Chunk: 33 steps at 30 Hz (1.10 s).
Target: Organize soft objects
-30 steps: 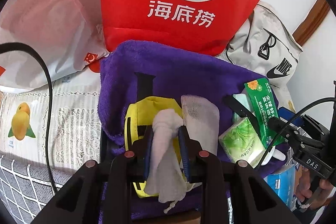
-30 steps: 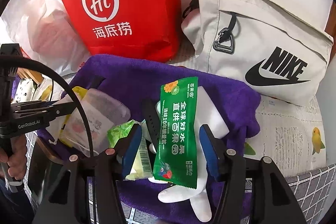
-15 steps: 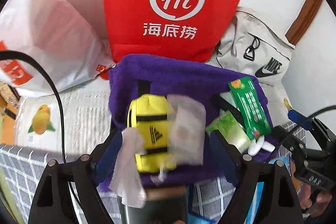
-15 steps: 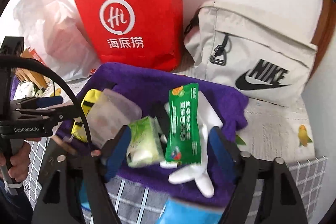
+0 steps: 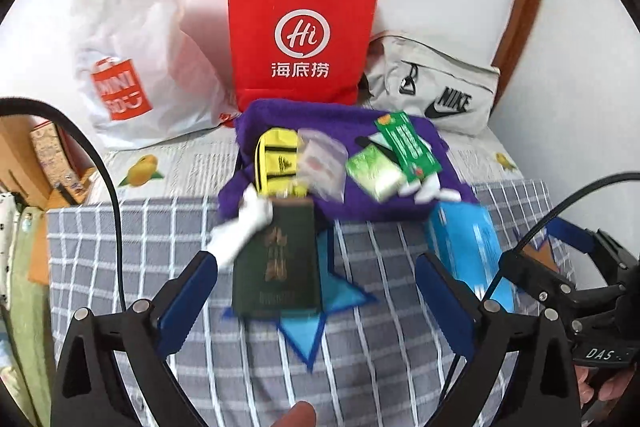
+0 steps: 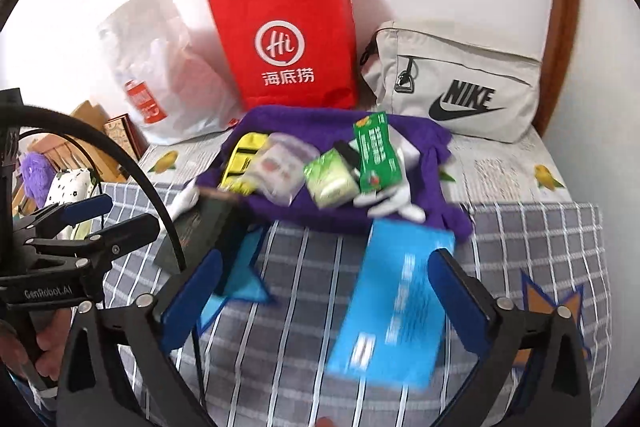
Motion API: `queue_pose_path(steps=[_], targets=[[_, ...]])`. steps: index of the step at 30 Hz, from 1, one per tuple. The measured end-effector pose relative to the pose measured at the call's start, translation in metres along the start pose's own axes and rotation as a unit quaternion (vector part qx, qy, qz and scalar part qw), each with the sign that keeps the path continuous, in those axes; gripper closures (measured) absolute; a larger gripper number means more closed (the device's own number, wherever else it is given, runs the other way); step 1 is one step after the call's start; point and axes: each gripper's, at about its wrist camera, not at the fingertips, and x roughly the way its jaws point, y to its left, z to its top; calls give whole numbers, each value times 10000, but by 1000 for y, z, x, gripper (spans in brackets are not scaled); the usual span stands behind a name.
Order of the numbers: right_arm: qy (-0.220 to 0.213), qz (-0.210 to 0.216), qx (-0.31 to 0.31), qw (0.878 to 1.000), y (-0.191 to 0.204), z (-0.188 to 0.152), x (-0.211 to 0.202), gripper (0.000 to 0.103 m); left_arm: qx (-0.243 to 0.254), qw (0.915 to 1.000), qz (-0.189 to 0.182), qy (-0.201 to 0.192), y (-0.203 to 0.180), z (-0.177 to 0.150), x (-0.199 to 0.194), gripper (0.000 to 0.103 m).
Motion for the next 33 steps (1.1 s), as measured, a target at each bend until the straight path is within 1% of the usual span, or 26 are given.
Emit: queue_pose_path(steps=[5, 7, 10, 12, 19, 23, 27, 33], targets=[[-35, 8, 30, 10000, 7, -34, -31, 1, -117, 9999, 70, -85, -4, -37, -32, 3], [-64, -51, 28, 10000, 9, -44, -41, 1, -108, 9996, 201, -141, -6, -49, -43, 3], [-65, -97, 80, 9999, 10, -57, -52, 1, -29, 9994, 290, -191, -11, -61, -54, 3], [-70, -96, 89, 9999, 10, -62, -58, 1, -13, 9995, 248, -196, -14, -66, -59, 3], [-116, -88, 122, 9998, 12, -72, -70, 1, -25, 9994, 223, -258, -17, -74, -70, 3], [-118, -101, 129, 9998, 13, -74, -73, 1, -80, 9994, 222, -254, -14, -74, -72, 3], [-141, -91, 157, 9997, 12, -75, -76, 1, -33, 9992, 280, -275, -15, -74, -75, 3], [-147, -111, 104, 9998, 15, -75, -78, 1, -42, 9991, 269, -327, -16, -72, -80, 3]])
